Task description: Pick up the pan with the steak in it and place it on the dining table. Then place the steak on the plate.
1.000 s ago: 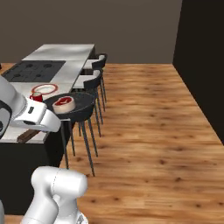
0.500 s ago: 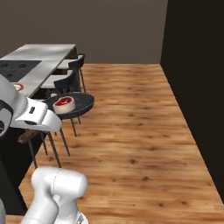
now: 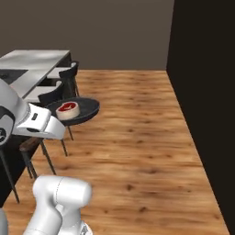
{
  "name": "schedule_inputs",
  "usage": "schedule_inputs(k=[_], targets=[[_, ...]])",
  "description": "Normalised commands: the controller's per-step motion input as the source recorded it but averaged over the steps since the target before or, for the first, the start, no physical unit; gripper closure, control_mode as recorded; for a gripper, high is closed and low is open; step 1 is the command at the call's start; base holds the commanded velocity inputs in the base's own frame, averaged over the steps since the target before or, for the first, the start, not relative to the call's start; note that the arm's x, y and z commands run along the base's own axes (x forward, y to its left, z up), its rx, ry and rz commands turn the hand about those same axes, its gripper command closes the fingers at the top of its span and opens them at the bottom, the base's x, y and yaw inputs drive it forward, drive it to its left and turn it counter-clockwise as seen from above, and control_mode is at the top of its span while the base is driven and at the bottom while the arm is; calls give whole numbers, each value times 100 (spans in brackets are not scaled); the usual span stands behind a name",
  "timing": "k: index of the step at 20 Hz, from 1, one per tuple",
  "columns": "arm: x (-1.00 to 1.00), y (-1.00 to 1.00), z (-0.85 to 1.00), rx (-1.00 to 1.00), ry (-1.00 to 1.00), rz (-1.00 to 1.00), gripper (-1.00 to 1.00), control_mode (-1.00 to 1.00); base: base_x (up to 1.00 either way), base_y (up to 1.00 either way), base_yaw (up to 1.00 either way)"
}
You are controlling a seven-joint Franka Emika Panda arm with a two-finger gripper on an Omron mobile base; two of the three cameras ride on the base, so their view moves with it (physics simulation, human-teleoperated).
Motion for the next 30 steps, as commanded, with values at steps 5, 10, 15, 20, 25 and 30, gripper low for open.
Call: schedule_inputs(k=[5, 10, 15, 20, 25, 30], targets=[[0, 0, 0, 0, 0, 0, 100, 100, 100, 0, 0], [0, 0, 0, 0, 0, 0, 100, 100, 100, 0, 0], [0, 0, 0, 0, 0, 0, 100, 100, 76, -2, 7], [0, 0, 0, 0, 0, 0, 100, 100, -12, 0, 46], [0, 0, 0, 0, 0, 0, 100, 100, -4, 0, 50], [0, 0, 0, 0, 0, 0, 100, 100, 0, 0, 50]])
